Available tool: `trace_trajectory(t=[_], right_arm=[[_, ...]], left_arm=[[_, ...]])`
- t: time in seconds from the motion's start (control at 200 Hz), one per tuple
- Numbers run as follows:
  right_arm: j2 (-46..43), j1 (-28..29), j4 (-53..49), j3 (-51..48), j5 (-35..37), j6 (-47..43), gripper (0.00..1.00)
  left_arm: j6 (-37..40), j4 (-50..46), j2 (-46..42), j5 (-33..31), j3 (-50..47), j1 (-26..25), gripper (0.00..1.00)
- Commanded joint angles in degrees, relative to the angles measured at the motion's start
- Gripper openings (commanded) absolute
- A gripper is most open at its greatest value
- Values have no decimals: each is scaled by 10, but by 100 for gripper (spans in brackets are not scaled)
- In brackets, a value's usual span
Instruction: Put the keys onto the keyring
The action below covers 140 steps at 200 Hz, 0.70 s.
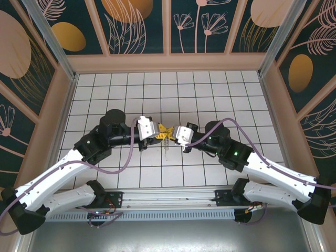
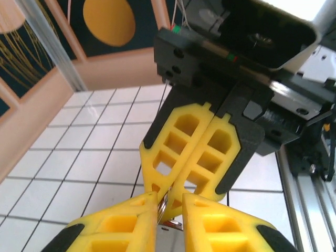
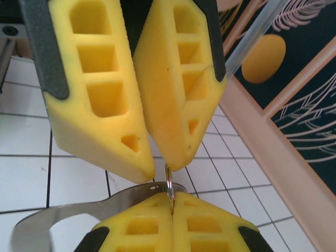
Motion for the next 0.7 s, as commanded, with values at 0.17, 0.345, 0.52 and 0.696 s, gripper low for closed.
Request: trace_trajectory(t=[0.17,0.345,0.52,0.696], right_arm=[[9,2,-7,25,15,-11,0],[12,4,-9,26,-3,-12,0],[5,5,-5,22,-21,-11,0],[-1,4,-5,21,-32,-9,0]], left_arm=[[39,-59,40,-36,36,-5,19],[40,-58,47,-32,34,-4,15],[36,-46,51,-17,26,-5,12],[32,-37,54,9,25,-5,13]])
